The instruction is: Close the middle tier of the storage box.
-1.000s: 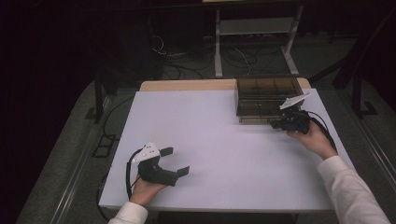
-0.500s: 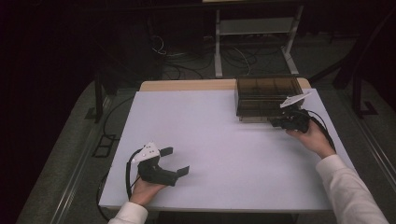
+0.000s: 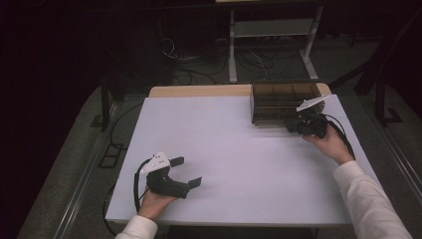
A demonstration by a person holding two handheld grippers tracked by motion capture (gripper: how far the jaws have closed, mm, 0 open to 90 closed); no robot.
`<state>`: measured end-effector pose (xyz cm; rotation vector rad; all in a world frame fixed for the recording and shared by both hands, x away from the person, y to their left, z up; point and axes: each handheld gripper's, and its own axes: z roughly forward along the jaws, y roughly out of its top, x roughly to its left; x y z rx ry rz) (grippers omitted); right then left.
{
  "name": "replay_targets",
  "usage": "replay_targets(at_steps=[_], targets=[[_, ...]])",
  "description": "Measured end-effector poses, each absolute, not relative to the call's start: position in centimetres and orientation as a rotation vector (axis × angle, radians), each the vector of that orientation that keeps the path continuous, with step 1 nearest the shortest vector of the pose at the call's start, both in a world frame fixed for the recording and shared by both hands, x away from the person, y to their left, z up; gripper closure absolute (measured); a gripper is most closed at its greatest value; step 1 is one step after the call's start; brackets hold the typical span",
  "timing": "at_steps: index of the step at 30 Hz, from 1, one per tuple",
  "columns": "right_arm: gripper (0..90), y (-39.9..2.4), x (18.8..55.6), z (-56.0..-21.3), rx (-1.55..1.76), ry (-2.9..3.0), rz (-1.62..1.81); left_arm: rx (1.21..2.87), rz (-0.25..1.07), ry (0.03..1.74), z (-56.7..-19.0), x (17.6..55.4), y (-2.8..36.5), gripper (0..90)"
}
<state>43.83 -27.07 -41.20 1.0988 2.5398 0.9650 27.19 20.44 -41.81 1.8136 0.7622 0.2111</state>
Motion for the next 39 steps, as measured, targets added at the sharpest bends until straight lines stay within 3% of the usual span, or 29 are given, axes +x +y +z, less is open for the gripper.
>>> replay_targets(at_steps=[39], targets=[[88.2,-27.7,46.0,-41.6,1.198,2.514,0.963,1.814,0.209,0.762,-41.8,27.2,20.5,0.0]])
